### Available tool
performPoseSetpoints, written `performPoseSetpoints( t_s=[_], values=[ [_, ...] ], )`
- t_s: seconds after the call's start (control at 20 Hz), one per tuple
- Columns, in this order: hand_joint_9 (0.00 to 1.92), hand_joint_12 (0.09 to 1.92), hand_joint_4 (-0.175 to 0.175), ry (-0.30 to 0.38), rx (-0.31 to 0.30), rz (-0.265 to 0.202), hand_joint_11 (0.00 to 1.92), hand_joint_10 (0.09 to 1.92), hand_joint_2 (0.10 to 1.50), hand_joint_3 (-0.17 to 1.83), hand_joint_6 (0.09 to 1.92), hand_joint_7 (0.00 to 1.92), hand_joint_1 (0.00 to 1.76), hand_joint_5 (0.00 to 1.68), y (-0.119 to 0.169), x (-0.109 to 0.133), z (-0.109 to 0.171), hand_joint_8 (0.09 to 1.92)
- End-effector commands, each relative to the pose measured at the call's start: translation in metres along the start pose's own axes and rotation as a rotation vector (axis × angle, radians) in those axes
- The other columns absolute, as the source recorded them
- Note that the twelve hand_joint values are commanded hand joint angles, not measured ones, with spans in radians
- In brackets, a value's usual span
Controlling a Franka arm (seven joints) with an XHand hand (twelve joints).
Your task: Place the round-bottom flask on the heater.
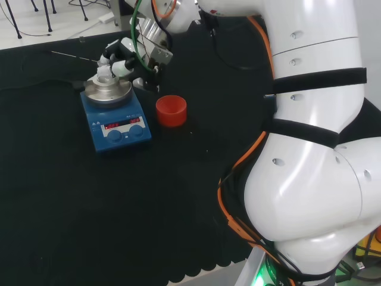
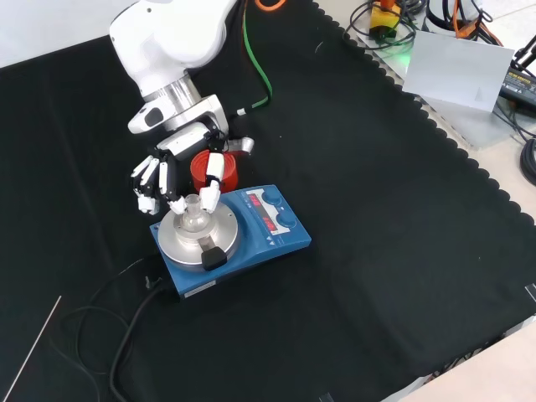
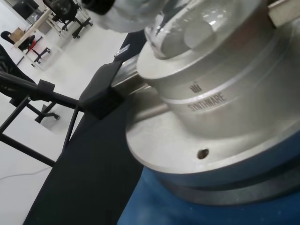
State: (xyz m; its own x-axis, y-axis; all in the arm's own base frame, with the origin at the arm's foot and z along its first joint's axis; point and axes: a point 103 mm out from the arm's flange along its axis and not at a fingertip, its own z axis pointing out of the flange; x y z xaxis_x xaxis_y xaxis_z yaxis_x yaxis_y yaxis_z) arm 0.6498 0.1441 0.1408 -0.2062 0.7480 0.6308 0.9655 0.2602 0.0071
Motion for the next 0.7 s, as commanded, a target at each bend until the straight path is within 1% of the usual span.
performPoseSetpoints(
  t_s=[0.05,0.2,0.35,0.4,0.45,0.5,0.55,0.6,0.7],
  values=[
    [0.60,1.32,0.175,0.016,-0.007,0.003,0.18,0.52,0.98,0.12,0.76,0.42,1.07,1.15,0.0008,-0.0018,0.0003,0.53],
    [0.61,1.32,0.175,0.033,-0.004,0.001,0.18,0.52,0.98,0.13,0.77,0.42,1.07,1.14,0.0007,-0.0027,-0.0008,0.53],
    [0.59,1.32,0.175,0.060,-0.001,-0.005,0.16,0.51,1.01,0.13,0.88,0.40,1.04,1.06,-0.0007,-0.0049,-0.0052,0.52],
    [0.58,1.32,0.122,0.062,0.008,-0.006,0.15,0.52,0.98,0.14,0.87,0.40,1.01,1.01,-0.0008,-0.0050,-0.0062,0.52],
    [0.56,1.33,0.069,0.070,0.022,-0.008,0.12,0.52,0.92,0.20,0.85,0.38,0.96,0.90,-0.0005,-0.0049,-0.0063,0.51],
    [0.53,1.33,0.032,0.076,0.038,-0.010,0.09,0.53,0.83,0.30,0.82,0.35,0.92,0.76,-0.0003,-0.0048,-0.0063,0.51],
    [0.50,1.34,0.011,0.080,0.049,-0.010,0.06,0.55,0.75,0.40,0.80,0.33,0.89,0.67,-0.0003,-0.0046,-0.0061,0.51],
    [0.47,1.34,-0.001,0.078,0.052,-0.009,0.03,0.56,0.69,0.47,0.73,0.29,0.85,0.57,-0.0005,-0.0045,-0.0062,0.51],
    [0.41,1.31,-0.009,0.071,0.065,-0.013,0.01,0.59,0.62,0.56,0.61,0.24,0.81,0.46,0.0018,-0.0014,-0.0019,0.52]
  ],
)
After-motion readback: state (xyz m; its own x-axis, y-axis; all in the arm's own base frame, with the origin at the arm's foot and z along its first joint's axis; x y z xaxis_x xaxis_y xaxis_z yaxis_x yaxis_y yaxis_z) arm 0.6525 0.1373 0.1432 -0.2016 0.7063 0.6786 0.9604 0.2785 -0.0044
